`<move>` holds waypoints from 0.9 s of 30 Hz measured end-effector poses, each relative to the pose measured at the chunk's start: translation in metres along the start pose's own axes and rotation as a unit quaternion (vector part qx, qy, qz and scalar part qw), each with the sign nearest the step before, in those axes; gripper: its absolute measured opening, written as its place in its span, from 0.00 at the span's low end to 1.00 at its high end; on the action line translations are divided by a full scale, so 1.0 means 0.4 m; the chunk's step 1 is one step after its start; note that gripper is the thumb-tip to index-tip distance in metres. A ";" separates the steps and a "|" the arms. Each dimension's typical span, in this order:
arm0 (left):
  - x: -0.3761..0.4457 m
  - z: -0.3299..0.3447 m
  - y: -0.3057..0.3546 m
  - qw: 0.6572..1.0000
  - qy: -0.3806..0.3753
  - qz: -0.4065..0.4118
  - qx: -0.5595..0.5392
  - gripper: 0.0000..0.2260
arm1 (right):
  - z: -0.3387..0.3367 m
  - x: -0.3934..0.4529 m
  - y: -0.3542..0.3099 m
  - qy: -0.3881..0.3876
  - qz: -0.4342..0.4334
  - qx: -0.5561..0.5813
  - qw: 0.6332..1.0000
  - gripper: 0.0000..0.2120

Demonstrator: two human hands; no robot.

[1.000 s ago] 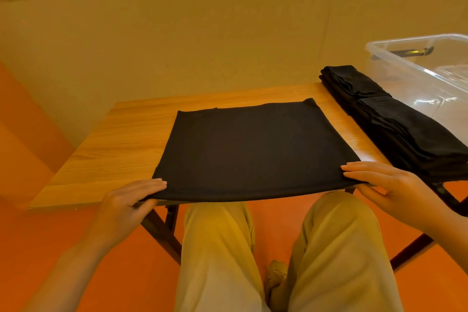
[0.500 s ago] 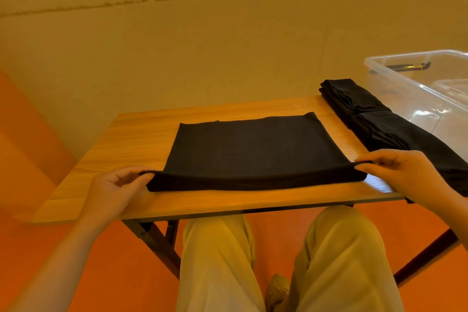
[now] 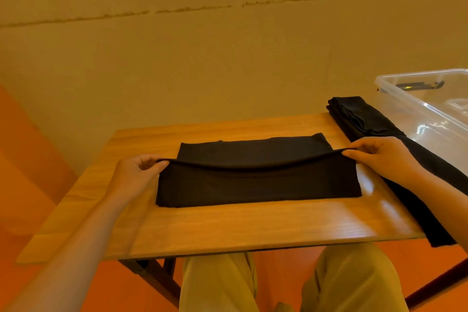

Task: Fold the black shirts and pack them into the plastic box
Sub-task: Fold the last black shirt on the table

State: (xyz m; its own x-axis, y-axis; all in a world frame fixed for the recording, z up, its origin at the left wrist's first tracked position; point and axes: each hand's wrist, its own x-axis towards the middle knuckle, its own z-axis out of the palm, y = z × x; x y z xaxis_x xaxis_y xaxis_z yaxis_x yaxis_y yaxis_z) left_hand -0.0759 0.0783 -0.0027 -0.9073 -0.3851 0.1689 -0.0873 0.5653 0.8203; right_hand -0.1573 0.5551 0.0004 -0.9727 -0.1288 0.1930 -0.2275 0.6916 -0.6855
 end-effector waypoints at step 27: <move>0.278 0.200 0.227 0.990 0.041 -0.042 -0.126 0.06 | 0.076 0.300 -0.188 0.037 0.123 0.212 0.969 0.06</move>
State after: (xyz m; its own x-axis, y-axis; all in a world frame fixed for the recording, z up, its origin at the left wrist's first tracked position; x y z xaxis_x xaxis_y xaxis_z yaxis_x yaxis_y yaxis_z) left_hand -0.2176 0.1453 0.0470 -0.8638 -0.4869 0.1293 -0.0460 0.3319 0.9422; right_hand -0.2581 0.4660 0.0538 -0.9976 0.0648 0.0264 -0.0029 0.3391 -0.9408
